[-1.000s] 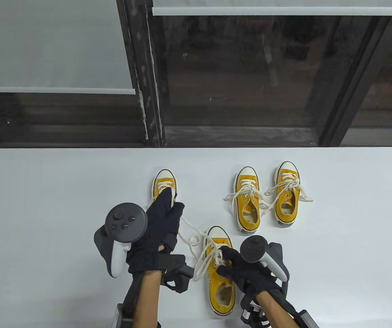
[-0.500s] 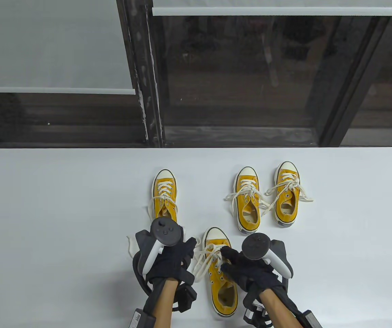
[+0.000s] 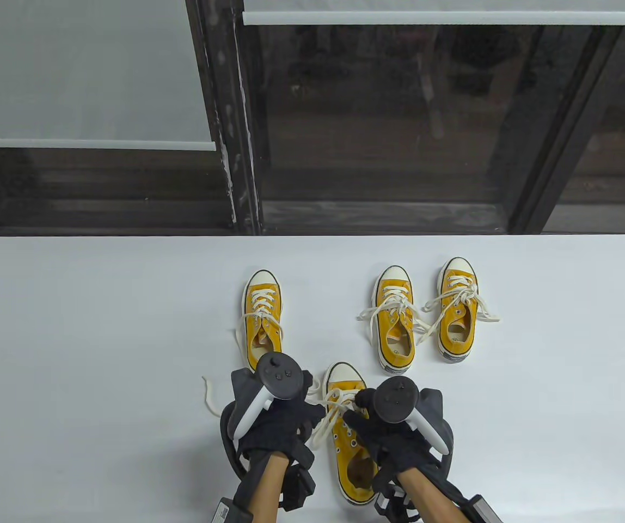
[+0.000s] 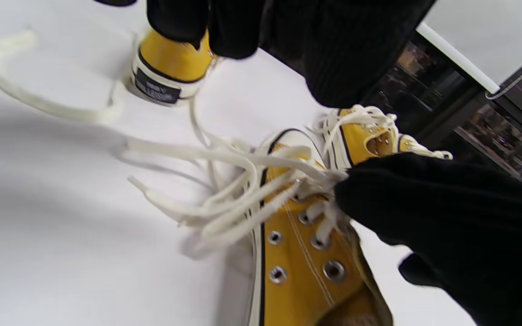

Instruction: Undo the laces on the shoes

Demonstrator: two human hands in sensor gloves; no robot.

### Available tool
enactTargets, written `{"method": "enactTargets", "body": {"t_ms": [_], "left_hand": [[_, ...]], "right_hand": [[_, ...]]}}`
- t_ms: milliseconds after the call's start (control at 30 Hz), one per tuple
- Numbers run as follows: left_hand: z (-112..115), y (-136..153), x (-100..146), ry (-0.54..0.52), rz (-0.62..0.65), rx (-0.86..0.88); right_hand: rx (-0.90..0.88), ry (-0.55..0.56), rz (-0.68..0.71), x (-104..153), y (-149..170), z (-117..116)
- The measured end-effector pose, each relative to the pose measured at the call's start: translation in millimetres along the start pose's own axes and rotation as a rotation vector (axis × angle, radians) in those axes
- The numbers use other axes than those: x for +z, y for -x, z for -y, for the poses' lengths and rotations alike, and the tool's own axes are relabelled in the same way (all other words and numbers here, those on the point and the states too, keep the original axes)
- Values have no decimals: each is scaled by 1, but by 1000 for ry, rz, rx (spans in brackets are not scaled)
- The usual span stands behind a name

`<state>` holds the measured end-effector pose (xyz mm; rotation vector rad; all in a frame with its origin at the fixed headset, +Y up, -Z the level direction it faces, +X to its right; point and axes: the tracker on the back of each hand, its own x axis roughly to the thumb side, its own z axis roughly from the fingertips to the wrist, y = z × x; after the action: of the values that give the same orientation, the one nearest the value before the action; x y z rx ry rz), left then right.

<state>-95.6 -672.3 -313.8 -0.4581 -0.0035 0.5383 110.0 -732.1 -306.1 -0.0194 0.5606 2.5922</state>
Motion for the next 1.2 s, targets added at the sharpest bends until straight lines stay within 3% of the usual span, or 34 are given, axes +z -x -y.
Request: {"method": "enactTargets", "body": {"t_ms": [100, 233, 700, 1067, 1200], "left_hand": [[10, -1, -8, 126, 38, 33], [30, 0, -21, 271, 32, 77], [57, -6, -34, 275, 40, 132], [53, -4, -32, 180, 8, 113], [52, -2, -32, 179, 9, 116]], "right_hand": [[-88, 60, -5, 0, 2, 2], [-237, -27, -3, -3, 9, 4], [-573, -151, -43, -7, 31, 10], [-408, -16, -39, -2, 26, 14], [-402, -15, -47, -3, 28, 14]]}}
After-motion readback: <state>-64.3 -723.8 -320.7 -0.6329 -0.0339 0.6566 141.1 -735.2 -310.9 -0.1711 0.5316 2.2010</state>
